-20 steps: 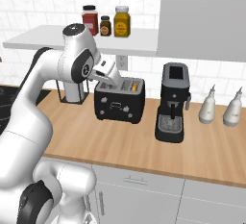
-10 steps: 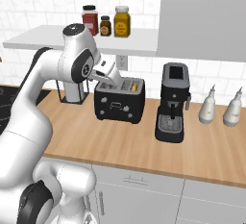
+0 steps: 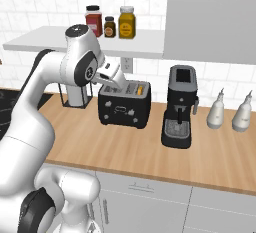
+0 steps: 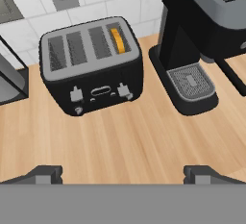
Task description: Start the toaster. Once the lever pops up, take the bread to the plate on the dining counter.
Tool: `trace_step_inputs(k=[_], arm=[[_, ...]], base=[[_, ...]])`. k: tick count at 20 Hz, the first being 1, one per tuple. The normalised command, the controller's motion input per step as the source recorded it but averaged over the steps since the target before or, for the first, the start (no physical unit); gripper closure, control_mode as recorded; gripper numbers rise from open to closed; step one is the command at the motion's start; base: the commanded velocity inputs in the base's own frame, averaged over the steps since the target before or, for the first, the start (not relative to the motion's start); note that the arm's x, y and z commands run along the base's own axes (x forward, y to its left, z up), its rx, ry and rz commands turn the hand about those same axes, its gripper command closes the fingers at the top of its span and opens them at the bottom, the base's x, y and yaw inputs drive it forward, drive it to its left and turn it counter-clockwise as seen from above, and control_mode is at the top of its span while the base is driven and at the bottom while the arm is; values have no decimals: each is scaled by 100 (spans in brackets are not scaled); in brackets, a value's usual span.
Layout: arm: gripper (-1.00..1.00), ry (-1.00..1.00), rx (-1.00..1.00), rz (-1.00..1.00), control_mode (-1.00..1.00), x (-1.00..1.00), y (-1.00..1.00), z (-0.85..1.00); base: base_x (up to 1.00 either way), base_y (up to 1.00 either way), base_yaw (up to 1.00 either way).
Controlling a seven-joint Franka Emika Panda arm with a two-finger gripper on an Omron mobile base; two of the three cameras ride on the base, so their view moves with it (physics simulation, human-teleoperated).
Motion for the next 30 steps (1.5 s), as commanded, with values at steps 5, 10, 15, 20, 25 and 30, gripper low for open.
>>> trace_step_inputs(k=[5, 10, 15, 20, 25, 30], arm=[[-100, 0, 0, 0, -100, 0, 0, 0], [-100, 0, 0, 0, -100, 0, 0, 0], [-100, 0, 0, 0, -100, 0, 0, 0], [-100, 0, 0, 0, -100, 0, 0, 0], [-100, 0, 0, 0, -100, 0, 0, 0], [-100, 0, 0, 0, -100, 0, 0, 0]], base=[[0, 0, 0], [0, 0, 0], [0, 0, 0], [0, 0, 0], [0, 0, 0], [0, 0, 0]])
